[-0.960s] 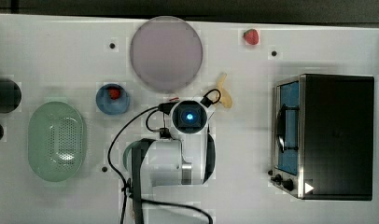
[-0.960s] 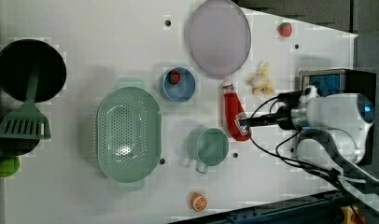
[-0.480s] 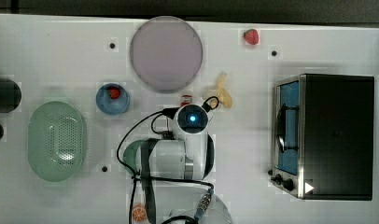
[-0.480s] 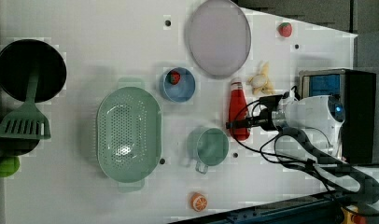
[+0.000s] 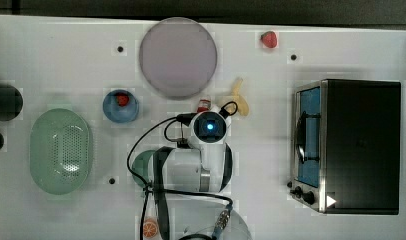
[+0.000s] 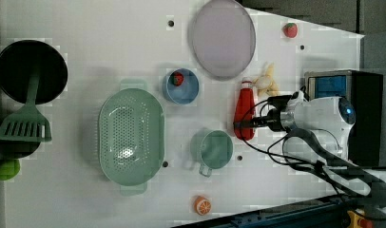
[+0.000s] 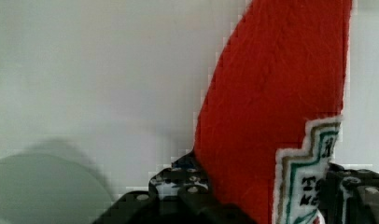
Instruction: Pick Ketchup from the table and place it in strainer.
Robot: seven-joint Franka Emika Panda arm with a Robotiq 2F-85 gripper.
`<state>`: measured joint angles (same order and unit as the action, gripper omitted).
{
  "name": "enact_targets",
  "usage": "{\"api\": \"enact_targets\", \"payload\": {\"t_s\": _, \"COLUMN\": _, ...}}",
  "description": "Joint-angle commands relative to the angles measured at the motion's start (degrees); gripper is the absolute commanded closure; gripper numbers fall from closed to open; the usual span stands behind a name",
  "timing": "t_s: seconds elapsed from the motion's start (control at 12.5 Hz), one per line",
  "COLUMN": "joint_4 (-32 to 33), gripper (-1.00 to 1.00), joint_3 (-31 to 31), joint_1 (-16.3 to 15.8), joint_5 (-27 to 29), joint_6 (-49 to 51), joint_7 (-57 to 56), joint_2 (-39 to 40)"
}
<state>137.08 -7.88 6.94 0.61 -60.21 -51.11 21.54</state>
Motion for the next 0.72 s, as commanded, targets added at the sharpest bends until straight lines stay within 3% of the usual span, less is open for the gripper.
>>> {"api": "enact_targets", "payload": {"t_s": 0.08, "joint_4": -2.3, "gripper": -0.24, "joint_3": -0.1, "joint_1": -0.5, "joint_5": 0.0, "joint_6": 4.8, "joint_7": -2.4, "joint_2": -7.3}}
{"api": "enact_targets", "payload": {"t_s": 0.48, "joint_4": -9.7, "gripper": -0.24, "joint_3": -1.3, "joint_1": -0.7, "joint_5": 0.1, "joint_6": 28.5, "joint_7": -0.4, "joint_2": -20.6}}
{"api": "enact_targets", "payload": {"t_s": 0.72, "joint_4": -15.8, "gripper": -0.24, "joint_3": -3.9, "joint_1": -1.3, "joint_5": 0.6, "joint_6": 40.7, "joint_7": 6.0, "joint_2": -24.1}}
